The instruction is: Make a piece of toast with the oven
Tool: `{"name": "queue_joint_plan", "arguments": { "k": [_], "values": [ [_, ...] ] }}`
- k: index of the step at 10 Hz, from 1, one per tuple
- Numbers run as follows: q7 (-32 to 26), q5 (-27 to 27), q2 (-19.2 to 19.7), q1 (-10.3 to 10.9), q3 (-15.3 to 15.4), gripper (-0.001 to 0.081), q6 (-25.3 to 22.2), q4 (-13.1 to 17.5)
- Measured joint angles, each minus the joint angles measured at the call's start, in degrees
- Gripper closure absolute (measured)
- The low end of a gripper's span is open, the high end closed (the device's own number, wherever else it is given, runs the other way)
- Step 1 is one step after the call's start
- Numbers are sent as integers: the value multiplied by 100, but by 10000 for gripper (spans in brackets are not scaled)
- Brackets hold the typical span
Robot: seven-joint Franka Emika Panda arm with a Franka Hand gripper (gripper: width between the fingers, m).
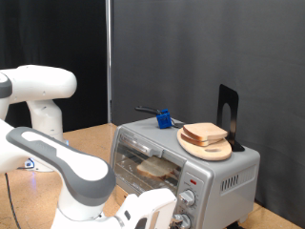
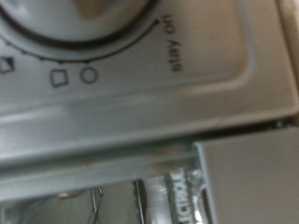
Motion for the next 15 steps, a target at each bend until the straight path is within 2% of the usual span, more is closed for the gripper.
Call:
{"name": "queue_joint_plan", "arguments": {
  "k": [1, 2, 6, 8, 9, 11, 12, 14, 15],
  "values": [
    [0, 1, 0, -2, 11, 741, -11, 0],
    [0, 2, 0, -2, 19, 793, -11, 0],
    [-47, 23, 7, 43, 43, 805, 18, 70],
    [536, 65, -48, 176, -32, 806, 68, 190],
    [1179, 68, -149, 294, -105, 806, 14, 294],
    [2391, 47, -409, 603, -333, 806, -453, 658],
    [2722, 33, -488, 732, -421, 806, -684, 836],
    [3013, 20, -496, 849, -486, 806, -969, 1049],
    [2802, 9, -491, 861, -481, 806, -977, 1074]
  ]
}}
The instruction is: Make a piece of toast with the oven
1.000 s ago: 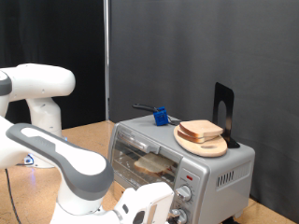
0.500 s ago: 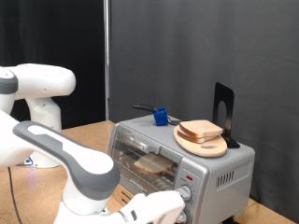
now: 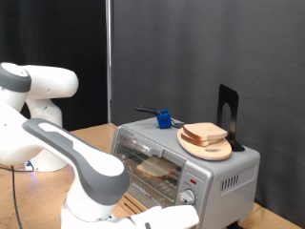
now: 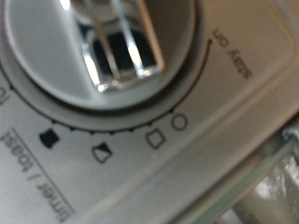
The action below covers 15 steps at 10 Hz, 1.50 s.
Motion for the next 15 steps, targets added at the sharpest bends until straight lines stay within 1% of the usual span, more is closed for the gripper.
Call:
{"name": "queue_joint_plan", "arguments": {
  "k": [1, 5, 6, 9, 10, 12, 13, 14, 15],
  "values": [
    [-559, -40, 20, -44, 49, 806, 93, -56],
    [-3123, -203, 202, -378, 366, 806, 699, -286],
    [-3331, -336, 285, -430, 464, 806, 800, -302],
    [-3408, -865, 502, -518, 745, 806, 1050, -335],
    [-3416, -1029, 541, -558, 793, 806, 1136, -382],
    [-3417, -1370, 625, -716, 910, 806, 1404, -588],
    [-3417, -1505, 646, -805, 946, 698, 1562, -725],
    [-3417, -1673, 663, -902, 971, 698, 1814, -895],
    [-3417, -1838, 676, -998, 989, 514, 2059, -1078]
  ]
}}
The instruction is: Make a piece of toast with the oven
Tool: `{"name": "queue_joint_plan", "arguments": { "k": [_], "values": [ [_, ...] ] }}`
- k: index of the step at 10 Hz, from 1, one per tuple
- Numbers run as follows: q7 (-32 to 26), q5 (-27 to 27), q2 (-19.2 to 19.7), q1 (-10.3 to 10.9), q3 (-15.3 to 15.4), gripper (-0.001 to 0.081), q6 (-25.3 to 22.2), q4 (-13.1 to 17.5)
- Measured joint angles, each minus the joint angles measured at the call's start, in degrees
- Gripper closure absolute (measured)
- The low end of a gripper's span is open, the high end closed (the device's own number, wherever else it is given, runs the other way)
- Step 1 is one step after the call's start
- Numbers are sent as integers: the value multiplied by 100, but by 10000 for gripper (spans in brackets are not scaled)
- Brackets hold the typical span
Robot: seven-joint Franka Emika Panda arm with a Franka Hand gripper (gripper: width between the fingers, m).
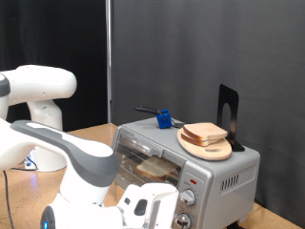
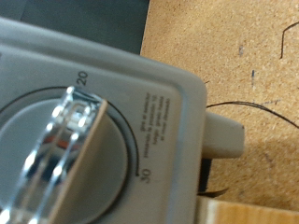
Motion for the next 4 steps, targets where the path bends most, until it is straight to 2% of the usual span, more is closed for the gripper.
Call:
{"name": "queue_joint_plan", "arguments": {
  "k": [1, 2, 3, 4],
  "values": [
    [1, -149, 19, -72, 19, 378, 200, -149],
    [2, -353, 64, -129, 30, 378, 434, -283],
    [4, -561, 128, -182, 33, 205, 690, -423],
    [315, -608, 124, -228, 11, 144, 711, -532]
  ]
}}
